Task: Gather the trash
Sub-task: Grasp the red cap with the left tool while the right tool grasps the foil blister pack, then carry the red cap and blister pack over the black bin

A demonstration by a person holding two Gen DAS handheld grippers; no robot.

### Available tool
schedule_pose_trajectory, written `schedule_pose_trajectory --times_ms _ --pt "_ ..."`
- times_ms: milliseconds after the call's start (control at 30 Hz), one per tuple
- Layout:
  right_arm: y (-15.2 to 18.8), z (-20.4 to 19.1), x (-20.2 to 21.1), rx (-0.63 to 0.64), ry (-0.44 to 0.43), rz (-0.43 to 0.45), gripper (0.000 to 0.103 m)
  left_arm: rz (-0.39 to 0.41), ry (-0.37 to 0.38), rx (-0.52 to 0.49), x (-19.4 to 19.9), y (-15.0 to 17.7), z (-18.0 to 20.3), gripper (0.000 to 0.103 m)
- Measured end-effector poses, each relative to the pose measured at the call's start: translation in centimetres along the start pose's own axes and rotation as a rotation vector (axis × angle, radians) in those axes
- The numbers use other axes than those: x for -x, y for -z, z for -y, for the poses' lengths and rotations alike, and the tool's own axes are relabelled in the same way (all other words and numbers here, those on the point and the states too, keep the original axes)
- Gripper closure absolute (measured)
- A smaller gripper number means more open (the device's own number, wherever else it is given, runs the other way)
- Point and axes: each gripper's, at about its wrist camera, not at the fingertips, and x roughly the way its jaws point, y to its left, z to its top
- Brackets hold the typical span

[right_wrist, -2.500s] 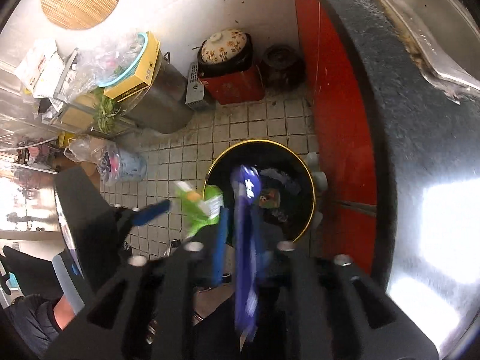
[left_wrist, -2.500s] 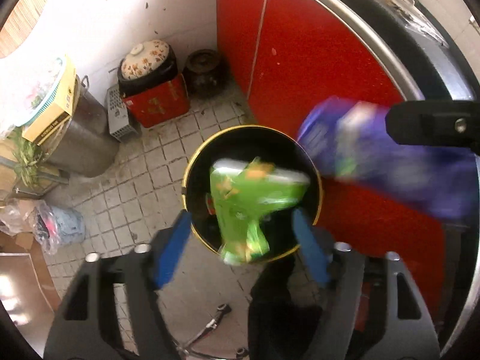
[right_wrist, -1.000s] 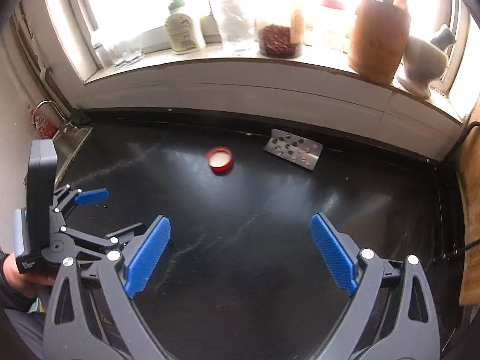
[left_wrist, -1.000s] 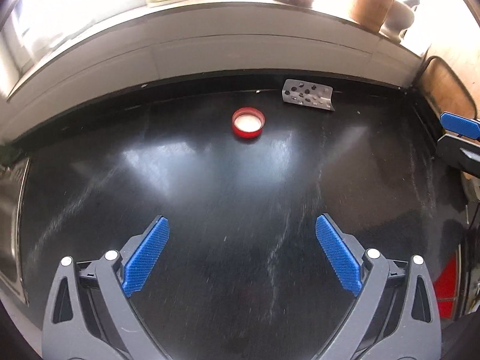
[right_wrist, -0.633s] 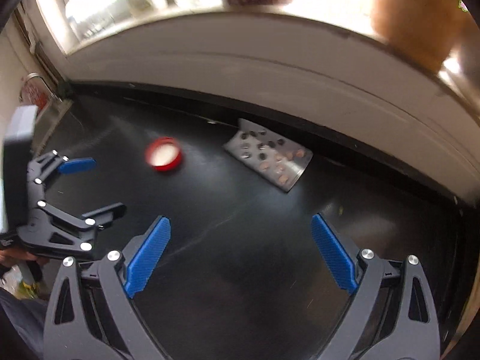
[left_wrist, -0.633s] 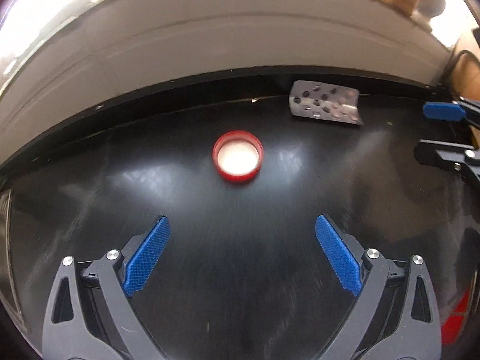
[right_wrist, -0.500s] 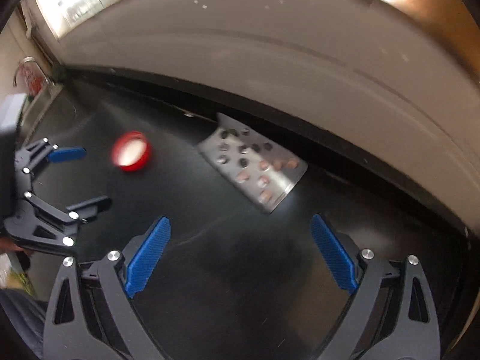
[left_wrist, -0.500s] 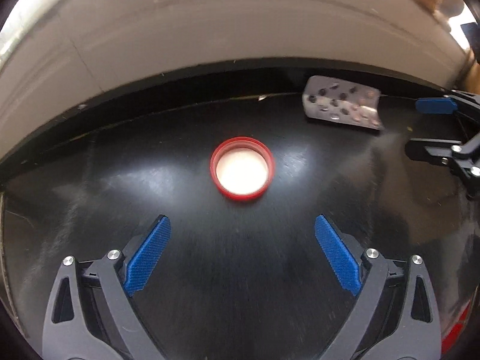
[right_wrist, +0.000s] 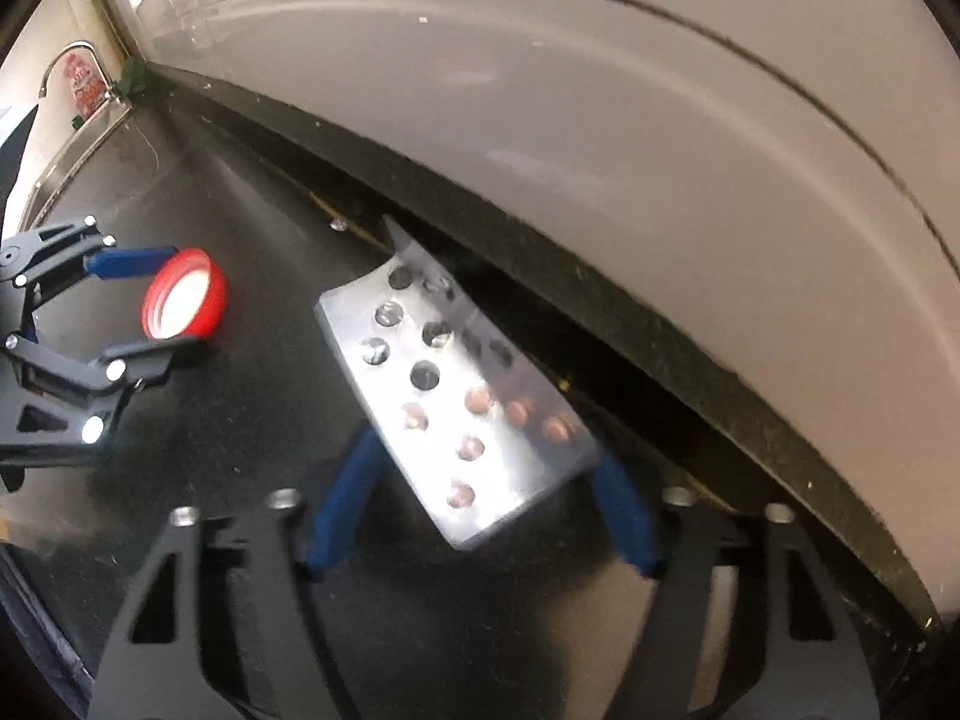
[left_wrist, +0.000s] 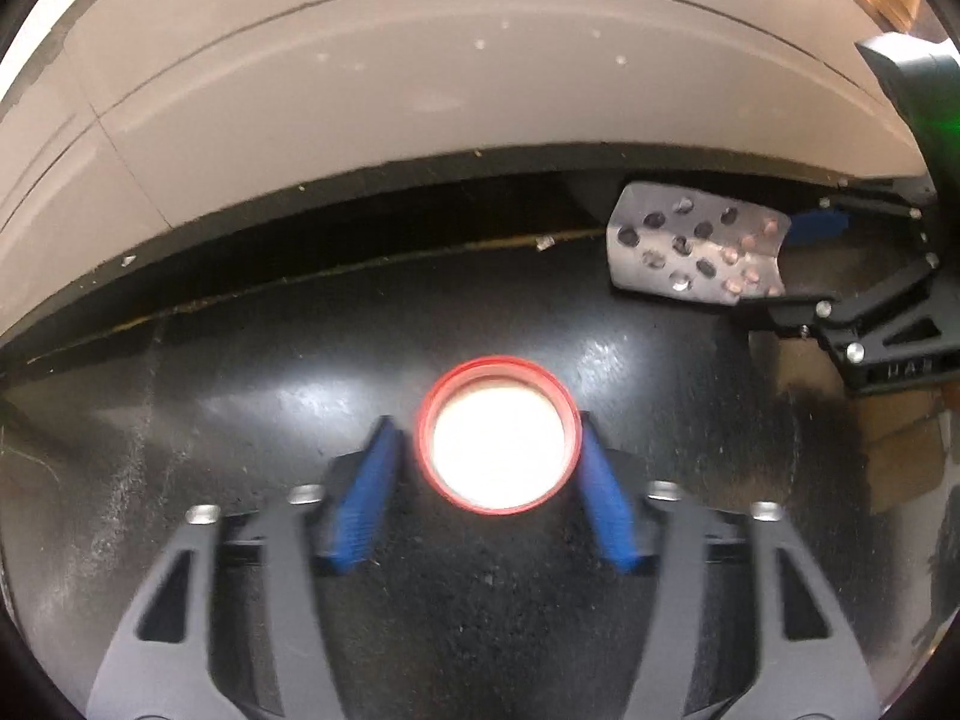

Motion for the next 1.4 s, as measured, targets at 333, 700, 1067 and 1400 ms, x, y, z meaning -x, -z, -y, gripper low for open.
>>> schedule_pose_trajectory --times_ms 333,700,1067,1400 --pt "4.0 -5.3 3.1 -0.056 -0.061 -0.005 0.064 -0.053 -0.025 0.093 3.3 1.2 -0.8 0.054" --pt "10.8 -10.1 9.4 -0.232 -0.037 0.024 0.064 -0.057 -0.067 0.114 10.9 7.2 0.4 0.054" --pt "10.6 -16.2 16.0 -0.159 -0.02 0.112 0.063 -0.017 -0.083 0.182 16.6 12.1 -1.3 0.054" --pt "5.2 -25.8 18.7 -0.051 -0.081 0.195 0.063 0.037 -0.162 0.299 22.7 18.2 -9.2 0.054"
